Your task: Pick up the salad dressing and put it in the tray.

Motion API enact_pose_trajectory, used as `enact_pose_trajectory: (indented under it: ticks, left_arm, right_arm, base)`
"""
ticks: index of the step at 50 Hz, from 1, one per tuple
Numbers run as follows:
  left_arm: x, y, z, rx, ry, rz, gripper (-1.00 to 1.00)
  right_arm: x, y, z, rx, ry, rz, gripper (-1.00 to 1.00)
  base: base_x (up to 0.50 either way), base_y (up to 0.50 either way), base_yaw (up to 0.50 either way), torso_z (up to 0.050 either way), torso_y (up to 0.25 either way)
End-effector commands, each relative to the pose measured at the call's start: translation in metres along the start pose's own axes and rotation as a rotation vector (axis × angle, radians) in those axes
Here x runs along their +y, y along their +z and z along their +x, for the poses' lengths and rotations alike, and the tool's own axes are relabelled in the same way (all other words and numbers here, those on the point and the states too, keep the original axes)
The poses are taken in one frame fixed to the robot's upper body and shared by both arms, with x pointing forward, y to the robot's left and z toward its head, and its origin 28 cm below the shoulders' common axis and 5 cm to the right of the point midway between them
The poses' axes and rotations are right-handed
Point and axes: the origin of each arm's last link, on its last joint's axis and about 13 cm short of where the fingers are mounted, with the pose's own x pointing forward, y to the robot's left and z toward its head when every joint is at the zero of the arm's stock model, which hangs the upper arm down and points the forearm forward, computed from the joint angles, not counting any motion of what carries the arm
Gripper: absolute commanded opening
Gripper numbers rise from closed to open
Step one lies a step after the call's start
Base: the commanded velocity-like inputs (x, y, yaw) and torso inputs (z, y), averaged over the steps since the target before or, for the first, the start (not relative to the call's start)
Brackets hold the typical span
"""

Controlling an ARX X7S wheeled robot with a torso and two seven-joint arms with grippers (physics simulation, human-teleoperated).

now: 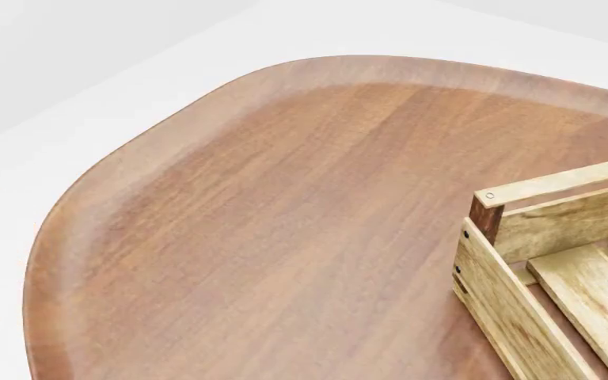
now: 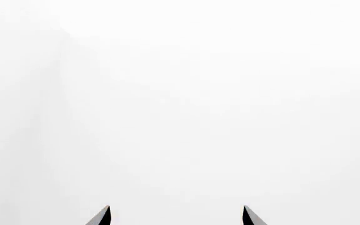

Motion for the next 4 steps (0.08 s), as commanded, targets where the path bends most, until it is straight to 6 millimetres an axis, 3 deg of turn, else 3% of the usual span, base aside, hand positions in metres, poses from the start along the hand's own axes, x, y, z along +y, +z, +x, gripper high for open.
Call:
enact_pose_trajectory:
  ticks: [1,4]
  left_arm:
    - [0.0107,0.0261,-0.0041,-0.216,0.095,-0.032,1.00]
    - [0.0118,0.0336,-0.0063,-0.287,0.111,-0.027,1.00]
  right_arm:
    - [-0.0076,0.0353,-0.0220,-0.188,-0.051,0.087,1.00]
    - [-0.0107,0.0438,-0.0274,-0.232,-0.070,0.129,1.00]
  base:
    - [0.00,0.00,0.00,0.000,0.000]
    - [0.00,0.00,0.00,0.000,0.000]
